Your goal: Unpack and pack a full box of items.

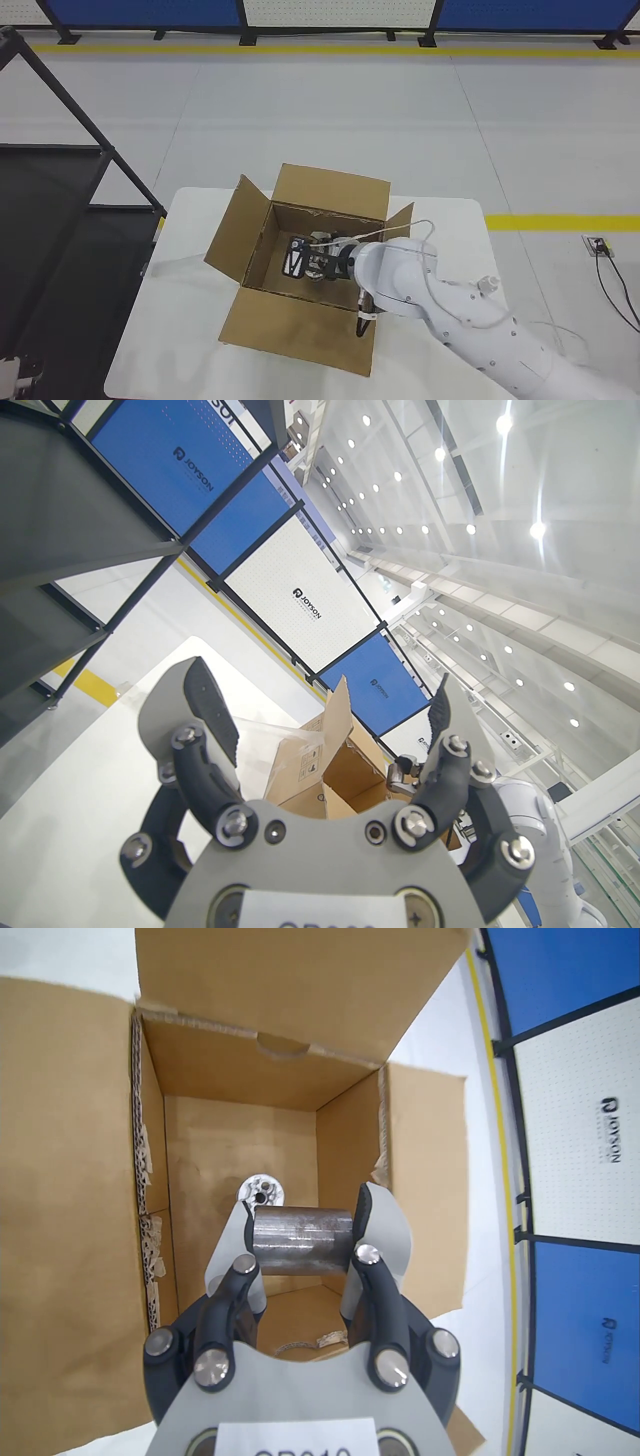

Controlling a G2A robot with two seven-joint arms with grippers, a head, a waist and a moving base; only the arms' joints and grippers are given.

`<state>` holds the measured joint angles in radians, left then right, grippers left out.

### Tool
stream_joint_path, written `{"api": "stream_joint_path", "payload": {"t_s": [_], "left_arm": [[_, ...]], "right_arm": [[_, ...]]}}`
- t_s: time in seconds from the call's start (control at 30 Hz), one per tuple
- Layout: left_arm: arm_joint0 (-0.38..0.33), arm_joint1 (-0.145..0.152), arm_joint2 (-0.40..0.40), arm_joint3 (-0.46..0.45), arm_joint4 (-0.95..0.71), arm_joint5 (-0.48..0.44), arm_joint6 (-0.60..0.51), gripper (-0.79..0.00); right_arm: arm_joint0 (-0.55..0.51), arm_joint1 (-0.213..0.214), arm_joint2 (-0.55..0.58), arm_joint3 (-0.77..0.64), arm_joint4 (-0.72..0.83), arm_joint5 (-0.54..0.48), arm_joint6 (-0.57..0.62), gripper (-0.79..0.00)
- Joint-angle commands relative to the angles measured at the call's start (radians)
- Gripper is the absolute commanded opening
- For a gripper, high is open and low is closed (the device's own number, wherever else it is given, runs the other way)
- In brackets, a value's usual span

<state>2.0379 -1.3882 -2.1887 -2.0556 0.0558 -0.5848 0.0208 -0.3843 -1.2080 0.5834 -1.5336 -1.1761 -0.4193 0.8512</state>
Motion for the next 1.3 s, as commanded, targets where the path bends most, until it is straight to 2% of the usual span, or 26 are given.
{"api": "stream_joint_path", "payload": {"t_s": [0.0, 0.2, 0.4, 0.8, 1.03, 1.27], "left_arm": [[0.000, 0.000, 0.000, 0.000, 0.000, 0.000, 0.000, 0.000], [0.000, 0.000, 0.000, 0.000, 0.000, 0.000, 0.000, 0.000], [0.000, 0.000, 0.000, 0.000, 0.000, 0.000, 0.000, 0.000], [-0.013, 0.000, 0.004, -0.006, 0.006, 0.012, -0.011, 0.000], [-0.021, -0.002, 0.002, -0.036, 0.007, 0.001, -0.029, 0.000], [-0.021, -0.006, 0.001, -0.040, 0.008, 0.001, -0.031, 0.000]], "right_arm": [[0.018, -0.016, -0.016, 0.071, 0.027, -0.006, 0.015, -0.785], [0.095, -0.093, -0.101, 0.279, 0.084, 0.010, 0.074, -0.785], [0.158, -0.181, -0.178, 0.460, 0.134, -0.008, 0.071, -0.785], [0.136, -0.191, -0.187, 0.473, 0.104, -0.001, 0.066, -0.785], [0.168, -0.272, -0.239, 0.660, 0.132, -0.071, 0.054, -0.785], [0.194, -0.361, -0.280, 0.858, 0.124, -0.119, -0.033, -0.785]]}}
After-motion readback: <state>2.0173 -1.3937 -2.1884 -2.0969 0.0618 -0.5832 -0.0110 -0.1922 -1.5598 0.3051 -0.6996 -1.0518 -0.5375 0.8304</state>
